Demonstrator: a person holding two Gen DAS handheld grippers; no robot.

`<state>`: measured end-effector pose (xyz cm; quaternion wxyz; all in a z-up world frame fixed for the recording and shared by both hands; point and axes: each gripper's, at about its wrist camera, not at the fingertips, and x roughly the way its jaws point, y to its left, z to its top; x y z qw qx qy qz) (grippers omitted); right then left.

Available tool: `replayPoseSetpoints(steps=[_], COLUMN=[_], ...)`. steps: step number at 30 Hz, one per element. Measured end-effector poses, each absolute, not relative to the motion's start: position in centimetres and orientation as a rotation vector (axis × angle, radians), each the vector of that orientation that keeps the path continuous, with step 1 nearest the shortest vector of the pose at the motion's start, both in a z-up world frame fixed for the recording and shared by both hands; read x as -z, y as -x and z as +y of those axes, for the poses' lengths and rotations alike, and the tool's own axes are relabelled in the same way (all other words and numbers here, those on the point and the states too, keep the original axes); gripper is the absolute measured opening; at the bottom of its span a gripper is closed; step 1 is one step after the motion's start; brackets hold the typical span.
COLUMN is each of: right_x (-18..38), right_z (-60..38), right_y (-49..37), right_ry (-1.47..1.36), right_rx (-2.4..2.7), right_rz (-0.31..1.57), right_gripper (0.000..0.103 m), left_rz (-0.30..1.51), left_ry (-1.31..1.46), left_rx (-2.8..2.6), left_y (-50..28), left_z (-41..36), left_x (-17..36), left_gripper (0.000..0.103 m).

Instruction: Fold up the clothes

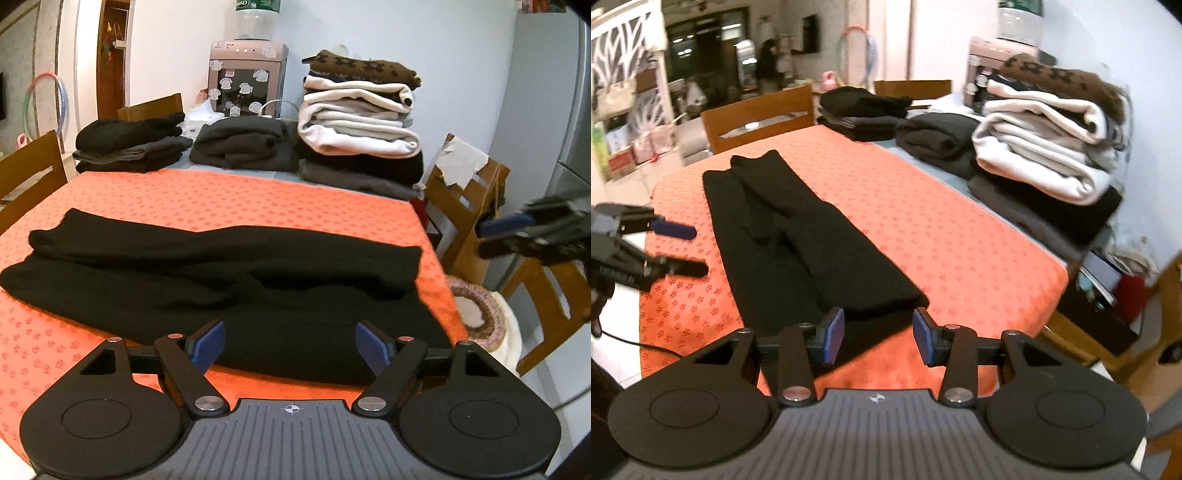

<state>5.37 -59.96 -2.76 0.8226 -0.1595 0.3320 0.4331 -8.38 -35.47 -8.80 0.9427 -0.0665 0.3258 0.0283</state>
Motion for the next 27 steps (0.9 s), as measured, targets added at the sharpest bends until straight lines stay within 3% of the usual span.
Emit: replayPoseSetpoints(steps=[11,19,24,27], right_x=[4.7,8.5,9.9,10.2], right_z=[-50.8,-44.9,-44.1,-44.0], right_y=[-12.6,-12.9,-12.0,-12.1], right_ry=[0.425,0.599,0.704,0.743], right_rx=[-1.283,-1.604,-1.581,-1.581], right_rz=[0.672,0.685,0.606,0.562], right_gripper=[0.047,0.046,0.033,0.011], left_rz=[0.678,0.672,0.648,0.623], left_ry=[0.160,0.310,0.380,0.390], left_rx=[-0.265,-0.697,-0.893,-0.943], left_y=[6.3,7.5,9.2,9.9], left_z=[-38.9,-43.1,-46.2,-47.4], left_x=[8.7,7.6,6.9,6.5], left_gripper=[0.080,0.080,0.080,0.080])
